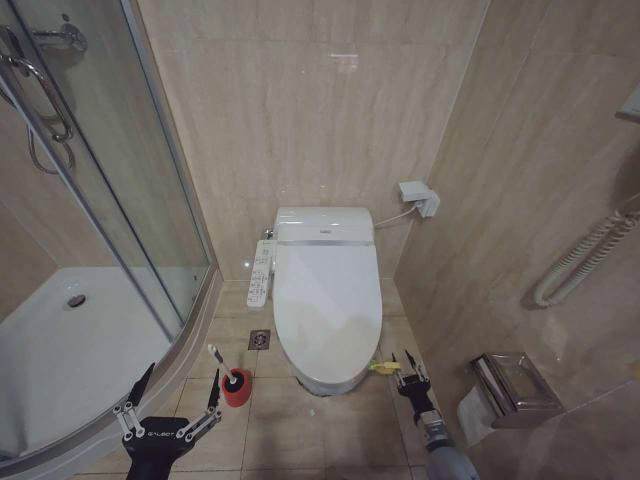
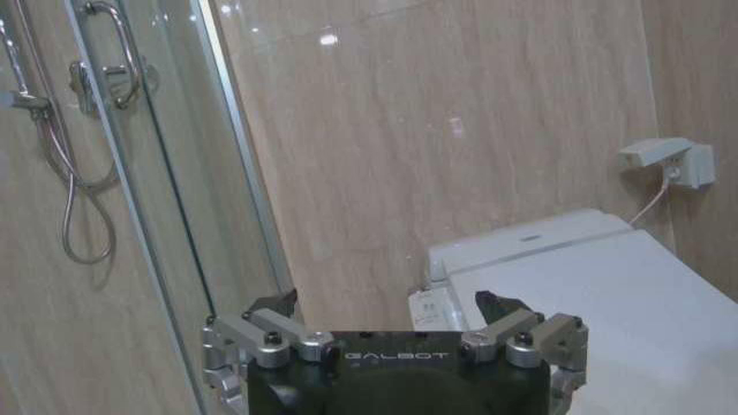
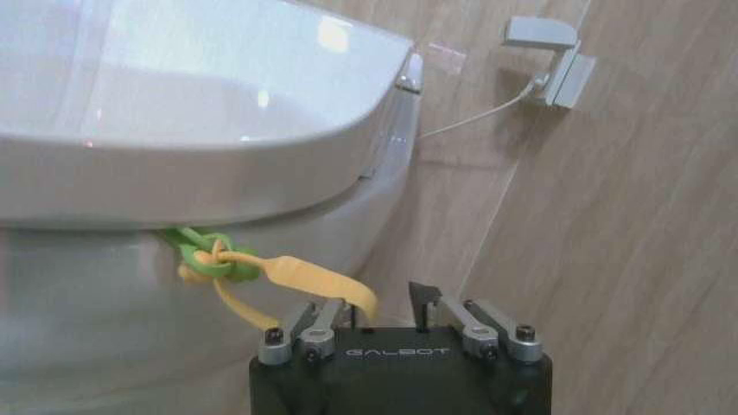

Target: Open the toilet lid, clean the toilet bowl with a toilet brush, close the toilet lid, and flush.

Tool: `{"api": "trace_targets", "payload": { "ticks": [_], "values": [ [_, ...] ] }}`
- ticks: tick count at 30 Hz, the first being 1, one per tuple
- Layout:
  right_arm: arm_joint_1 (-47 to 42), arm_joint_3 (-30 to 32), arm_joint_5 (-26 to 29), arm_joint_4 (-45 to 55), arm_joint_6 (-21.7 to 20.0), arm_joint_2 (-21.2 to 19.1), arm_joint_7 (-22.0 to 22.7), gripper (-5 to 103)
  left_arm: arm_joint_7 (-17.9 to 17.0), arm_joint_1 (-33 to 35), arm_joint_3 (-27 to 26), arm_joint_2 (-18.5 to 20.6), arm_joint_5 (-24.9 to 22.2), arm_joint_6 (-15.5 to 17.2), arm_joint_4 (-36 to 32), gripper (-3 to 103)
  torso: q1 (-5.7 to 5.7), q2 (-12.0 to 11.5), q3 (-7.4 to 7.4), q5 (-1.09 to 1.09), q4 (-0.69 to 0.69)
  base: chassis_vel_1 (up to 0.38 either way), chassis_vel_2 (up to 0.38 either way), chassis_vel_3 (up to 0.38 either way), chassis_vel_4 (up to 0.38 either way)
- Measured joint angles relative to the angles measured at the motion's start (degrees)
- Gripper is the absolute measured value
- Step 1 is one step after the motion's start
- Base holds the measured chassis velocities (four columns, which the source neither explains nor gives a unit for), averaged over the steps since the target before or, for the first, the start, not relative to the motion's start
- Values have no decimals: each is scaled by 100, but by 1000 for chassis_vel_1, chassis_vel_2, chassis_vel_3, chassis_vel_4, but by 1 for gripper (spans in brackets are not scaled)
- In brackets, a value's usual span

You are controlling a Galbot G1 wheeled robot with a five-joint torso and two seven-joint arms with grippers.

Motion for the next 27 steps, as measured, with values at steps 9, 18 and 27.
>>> {"api": "trace_targets", "payload": {
  "ticks": [9,18,27],
  "values": [
    [-351,23,184,585,-60,-68,-45,24,0,0,0,0,0,0,0,100,0,0,0,0,1,0,0,0,0],
    [-680,20,349,1396,-277,-26,-4,2,0,0,0,0,0,0,0,100,0,0,0,0,0,0,0,0,0],
    [-833,15,549,2321,-588,-70,30,2,0,0,0,0,0,0,-1,100,0,0,0,-1,-1,0,0,0,0]
  ]
}}
